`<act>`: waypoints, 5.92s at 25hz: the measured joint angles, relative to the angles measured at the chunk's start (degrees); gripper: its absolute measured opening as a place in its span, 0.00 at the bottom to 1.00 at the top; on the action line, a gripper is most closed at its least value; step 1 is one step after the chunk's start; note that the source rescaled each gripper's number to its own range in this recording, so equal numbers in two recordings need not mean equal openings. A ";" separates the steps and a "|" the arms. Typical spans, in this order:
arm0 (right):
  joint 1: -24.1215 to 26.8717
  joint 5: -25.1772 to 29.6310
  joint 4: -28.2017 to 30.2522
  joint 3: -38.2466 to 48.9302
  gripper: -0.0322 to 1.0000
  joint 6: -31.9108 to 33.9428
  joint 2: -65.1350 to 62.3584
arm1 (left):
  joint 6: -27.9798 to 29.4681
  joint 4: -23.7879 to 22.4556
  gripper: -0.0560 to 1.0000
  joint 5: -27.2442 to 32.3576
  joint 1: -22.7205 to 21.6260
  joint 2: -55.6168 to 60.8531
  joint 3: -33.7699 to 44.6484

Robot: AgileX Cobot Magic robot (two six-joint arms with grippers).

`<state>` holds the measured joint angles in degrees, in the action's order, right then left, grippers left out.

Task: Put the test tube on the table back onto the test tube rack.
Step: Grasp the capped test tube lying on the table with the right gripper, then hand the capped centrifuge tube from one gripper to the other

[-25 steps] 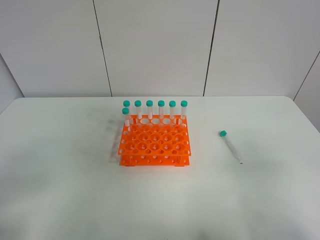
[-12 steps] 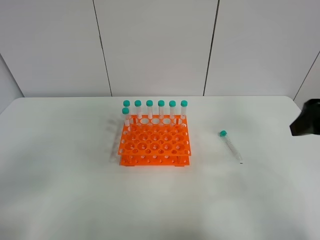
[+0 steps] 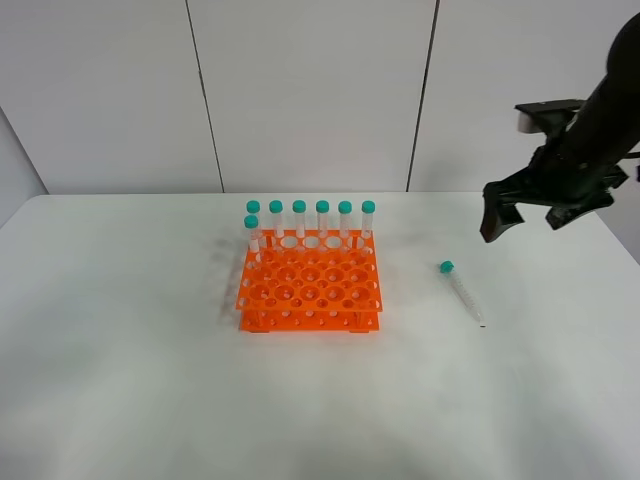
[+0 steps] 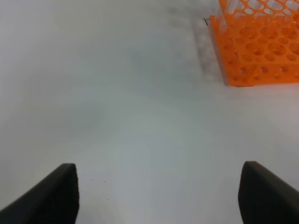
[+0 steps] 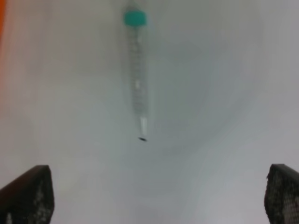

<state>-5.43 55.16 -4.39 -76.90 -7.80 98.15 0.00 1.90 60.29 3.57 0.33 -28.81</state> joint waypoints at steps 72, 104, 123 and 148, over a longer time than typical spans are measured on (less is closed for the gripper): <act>-0.62 0.26 -6.20 0.73 0.05 -10.15 -4.47 | 0.00 0.00 0.97 0.00 0.00 0.00 0.00; -27.45 -11.86 -27.32 17.43 0.05 -27.75 -13.89 | 0.00 0.59 0.97 -2.00 0.00 -0.80 -2.08; -27.45 -16.34 -28.22 17.43 0.05 -28.20 -13.78 | -32.83 50.61 0.97 -23.93 0.48 -60.00 -14.74; -27.45 -19.00 -29.88 17.43 0.05 -28.20 -13.78 | -67.91 96.90 0.97 -24.02 17.41 -86.03 -16.67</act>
<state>-32.88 36.17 -34.26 -59.46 -36.00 84.37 -67.91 98.79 36.28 20.98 -85.70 -45.48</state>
